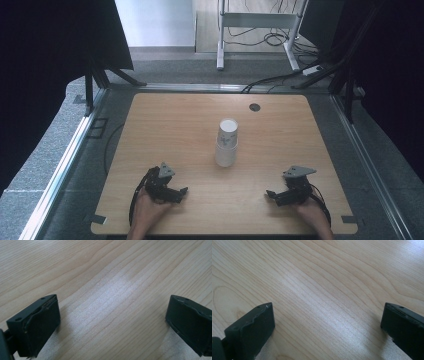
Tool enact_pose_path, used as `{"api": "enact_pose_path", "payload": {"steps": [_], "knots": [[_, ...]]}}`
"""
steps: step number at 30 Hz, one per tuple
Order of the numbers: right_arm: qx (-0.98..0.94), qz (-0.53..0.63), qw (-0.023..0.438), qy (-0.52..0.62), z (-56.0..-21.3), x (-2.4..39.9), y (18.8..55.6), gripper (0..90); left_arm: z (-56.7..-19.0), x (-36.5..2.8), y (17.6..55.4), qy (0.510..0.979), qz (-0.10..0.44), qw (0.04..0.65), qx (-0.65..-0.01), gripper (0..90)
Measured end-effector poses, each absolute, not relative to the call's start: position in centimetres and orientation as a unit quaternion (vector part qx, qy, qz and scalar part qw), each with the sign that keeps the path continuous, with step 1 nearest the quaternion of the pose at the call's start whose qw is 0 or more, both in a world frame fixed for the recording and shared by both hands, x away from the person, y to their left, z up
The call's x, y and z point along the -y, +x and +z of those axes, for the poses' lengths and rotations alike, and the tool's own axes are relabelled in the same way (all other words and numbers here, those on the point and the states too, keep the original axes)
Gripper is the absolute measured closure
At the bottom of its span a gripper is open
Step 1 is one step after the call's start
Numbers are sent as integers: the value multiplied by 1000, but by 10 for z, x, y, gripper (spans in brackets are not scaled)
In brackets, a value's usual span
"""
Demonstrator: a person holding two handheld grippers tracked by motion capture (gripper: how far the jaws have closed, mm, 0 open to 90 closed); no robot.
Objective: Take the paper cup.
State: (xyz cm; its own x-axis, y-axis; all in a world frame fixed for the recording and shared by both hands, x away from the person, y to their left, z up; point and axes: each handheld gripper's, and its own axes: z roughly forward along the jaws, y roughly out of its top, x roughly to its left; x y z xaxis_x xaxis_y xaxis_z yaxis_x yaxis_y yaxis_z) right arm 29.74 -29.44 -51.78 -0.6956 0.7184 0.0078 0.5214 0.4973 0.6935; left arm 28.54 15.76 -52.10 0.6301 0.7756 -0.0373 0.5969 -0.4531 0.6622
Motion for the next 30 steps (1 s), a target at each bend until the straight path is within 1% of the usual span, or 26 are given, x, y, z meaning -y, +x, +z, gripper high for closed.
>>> {"api": "enact_pose_path", "payload": {"steps": [20,23,30], "knots": [[-853,346,142,364,-518,295,298,0,-520,-157,286,841,137,329,-407,11],[-853,345,139,366,-517,295,299,0,-518,-156,285,843,149,325,-402,19],[-853,346,135,366,-515,295,299,0,-513,-157,285,842,153,330,-398,28]]}}
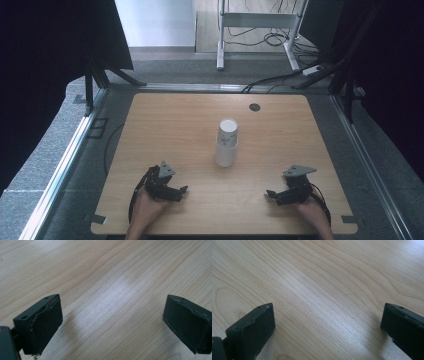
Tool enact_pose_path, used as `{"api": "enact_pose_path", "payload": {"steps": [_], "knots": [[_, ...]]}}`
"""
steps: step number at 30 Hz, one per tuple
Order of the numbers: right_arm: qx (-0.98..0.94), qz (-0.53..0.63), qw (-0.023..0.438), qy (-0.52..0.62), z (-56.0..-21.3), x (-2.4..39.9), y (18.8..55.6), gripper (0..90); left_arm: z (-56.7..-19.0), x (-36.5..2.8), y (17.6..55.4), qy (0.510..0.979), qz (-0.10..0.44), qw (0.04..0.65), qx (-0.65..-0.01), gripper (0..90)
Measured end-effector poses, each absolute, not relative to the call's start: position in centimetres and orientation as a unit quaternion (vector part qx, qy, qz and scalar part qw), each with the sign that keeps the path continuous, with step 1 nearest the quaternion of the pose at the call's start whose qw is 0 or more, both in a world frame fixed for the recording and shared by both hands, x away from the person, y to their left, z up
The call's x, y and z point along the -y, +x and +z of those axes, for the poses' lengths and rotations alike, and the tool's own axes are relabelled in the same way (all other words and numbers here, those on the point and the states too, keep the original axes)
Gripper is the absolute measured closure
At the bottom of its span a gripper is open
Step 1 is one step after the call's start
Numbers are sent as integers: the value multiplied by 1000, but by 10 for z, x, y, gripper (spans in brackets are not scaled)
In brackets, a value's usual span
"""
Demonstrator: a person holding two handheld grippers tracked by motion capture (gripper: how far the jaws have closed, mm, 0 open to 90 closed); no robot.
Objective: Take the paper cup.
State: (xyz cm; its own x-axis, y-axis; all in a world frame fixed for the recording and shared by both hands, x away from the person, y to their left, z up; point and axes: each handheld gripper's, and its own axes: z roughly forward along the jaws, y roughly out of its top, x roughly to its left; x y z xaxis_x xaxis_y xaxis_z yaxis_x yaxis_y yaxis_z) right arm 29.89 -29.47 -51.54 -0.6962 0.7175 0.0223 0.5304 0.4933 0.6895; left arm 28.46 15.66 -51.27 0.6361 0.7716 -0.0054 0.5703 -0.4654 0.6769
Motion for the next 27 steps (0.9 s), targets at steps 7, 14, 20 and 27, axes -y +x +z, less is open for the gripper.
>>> {"api": "enact_pose_path", "payload": {"steps": [7,14,20,27], "knots": [[-856,349,134,358,-510,292,298,0,-511,-157,285,844,153,328,-394,37],[-861,346,132,350,-504,290,300,0,-508,-157,287,845,147,335,-391,42],[-858,352,122,355,-499,289,302,0,-505,-154,291,847,146,339,-383,47],[-863,345,122,348,-488,286,307,0,-499,-147,298,848,142,350,-372,49]]}}
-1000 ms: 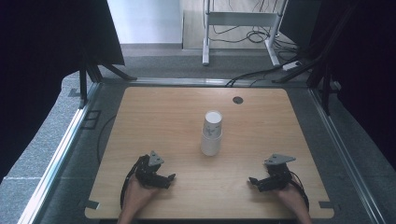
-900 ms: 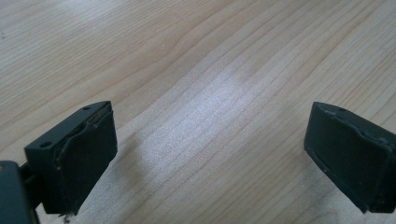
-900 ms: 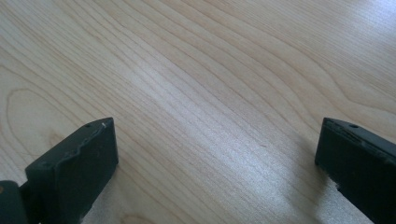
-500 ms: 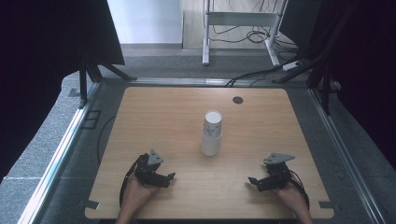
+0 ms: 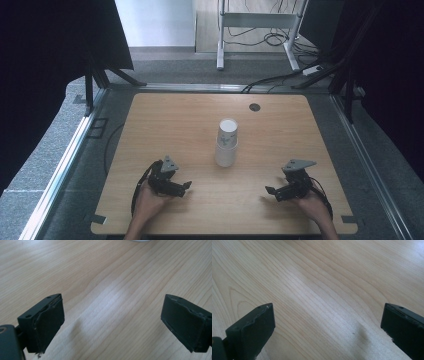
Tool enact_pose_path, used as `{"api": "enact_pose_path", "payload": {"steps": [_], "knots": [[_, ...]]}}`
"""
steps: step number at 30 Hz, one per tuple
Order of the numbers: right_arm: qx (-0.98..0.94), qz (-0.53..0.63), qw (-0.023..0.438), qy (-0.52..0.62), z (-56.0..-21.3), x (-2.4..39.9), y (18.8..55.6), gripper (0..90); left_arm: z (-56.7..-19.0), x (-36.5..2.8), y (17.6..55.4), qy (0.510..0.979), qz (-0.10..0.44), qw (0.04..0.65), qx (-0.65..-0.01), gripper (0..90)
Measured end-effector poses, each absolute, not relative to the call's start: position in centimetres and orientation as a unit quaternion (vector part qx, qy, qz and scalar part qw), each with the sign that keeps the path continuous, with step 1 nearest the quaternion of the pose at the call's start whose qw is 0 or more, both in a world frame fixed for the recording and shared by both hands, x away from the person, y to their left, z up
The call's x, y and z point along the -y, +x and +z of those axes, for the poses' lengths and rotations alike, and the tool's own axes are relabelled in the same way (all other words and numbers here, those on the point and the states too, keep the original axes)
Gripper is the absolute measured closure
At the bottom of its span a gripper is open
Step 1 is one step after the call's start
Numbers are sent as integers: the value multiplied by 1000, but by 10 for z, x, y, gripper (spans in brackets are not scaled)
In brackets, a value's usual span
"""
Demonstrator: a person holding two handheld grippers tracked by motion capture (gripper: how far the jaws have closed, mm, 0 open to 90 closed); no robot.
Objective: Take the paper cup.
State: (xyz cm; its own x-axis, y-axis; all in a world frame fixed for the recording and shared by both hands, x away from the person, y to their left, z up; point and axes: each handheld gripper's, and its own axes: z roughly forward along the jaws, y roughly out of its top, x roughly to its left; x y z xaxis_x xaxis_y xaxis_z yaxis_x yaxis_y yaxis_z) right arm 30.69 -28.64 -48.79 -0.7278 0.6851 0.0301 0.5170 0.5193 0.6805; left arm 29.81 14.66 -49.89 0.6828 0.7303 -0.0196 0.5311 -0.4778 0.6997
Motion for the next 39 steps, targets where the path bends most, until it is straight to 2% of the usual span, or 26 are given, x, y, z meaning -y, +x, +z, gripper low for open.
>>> {"api": "enact_pose_path", "payload": {"steps": [39], "knots": [[-889,327,90,307,-432,258,347,20,-474,-113,345,857,111,397,-310,55]]}}
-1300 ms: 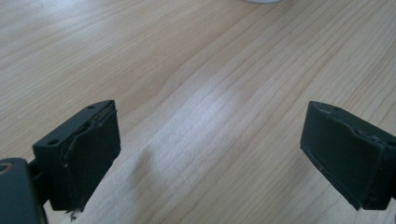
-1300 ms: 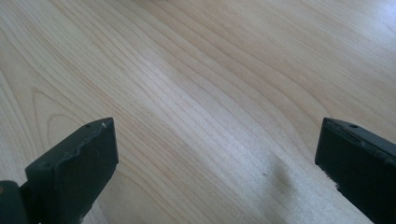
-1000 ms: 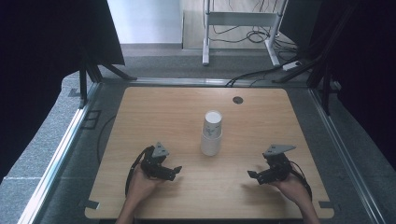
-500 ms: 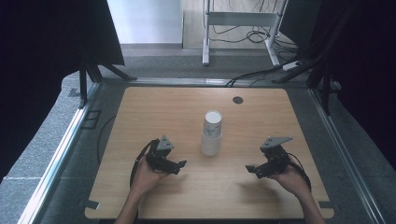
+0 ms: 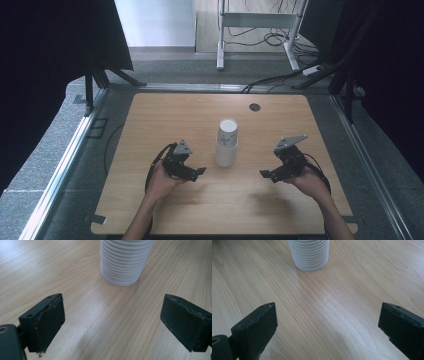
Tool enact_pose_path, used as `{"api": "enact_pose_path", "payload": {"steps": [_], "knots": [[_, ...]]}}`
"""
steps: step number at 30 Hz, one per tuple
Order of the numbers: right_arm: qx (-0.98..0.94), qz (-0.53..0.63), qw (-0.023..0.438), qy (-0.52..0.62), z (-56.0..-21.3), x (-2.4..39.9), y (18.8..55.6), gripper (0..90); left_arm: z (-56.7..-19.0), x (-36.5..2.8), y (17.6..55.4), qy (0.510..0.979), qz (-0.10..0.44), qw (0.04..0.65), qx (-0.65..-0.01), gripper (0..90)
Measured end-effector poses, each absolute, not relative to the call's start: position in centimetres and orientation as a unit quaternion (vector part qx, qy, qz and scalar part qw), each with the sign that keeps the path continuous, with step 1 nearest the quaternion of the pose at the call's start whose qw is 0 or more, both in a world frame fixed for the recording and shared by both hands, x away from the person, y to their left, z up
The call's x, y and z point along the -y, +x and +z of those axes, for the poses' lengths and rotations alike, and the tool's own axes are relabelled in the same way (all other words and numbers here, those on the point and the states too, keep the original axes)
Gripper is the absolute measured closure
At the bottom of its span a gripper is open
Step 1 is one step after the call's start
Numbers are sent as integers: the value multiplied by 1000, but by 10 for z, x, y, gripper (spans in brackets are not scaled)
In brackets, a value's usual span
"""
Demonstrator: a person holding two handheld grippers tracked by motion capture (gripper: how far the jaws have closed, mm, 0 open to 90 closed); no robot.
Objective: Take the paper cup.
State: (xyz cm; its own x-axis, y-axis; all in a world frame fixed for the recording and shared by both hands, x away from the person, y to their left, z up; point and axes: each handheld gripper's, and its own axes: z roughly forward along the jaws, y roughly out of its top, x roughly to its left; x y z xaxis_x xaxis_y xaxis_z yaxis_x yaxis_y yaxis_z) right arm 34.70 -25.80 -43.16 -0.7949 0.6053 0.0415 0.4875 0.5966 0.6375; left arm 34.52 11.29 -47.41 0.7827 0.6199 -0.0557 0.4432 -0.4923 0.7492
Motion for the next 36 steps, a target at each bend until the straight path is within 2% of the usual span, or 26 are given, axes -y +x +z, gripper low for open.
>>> {"api": "enact_pose_path", "payload": {"steps": [12,26,36], "knots": [[-902,314,77,286,-413,239,363,18,-466,-98,358,859,104,407,-291,51],[-916,294,57,268,-392,219,379,14,-465,-84,369,858,88,420,-284,1],[-921,283,48,265,-378,205,387,38,-462,-73,375,859,91,427,-268,16]]}}
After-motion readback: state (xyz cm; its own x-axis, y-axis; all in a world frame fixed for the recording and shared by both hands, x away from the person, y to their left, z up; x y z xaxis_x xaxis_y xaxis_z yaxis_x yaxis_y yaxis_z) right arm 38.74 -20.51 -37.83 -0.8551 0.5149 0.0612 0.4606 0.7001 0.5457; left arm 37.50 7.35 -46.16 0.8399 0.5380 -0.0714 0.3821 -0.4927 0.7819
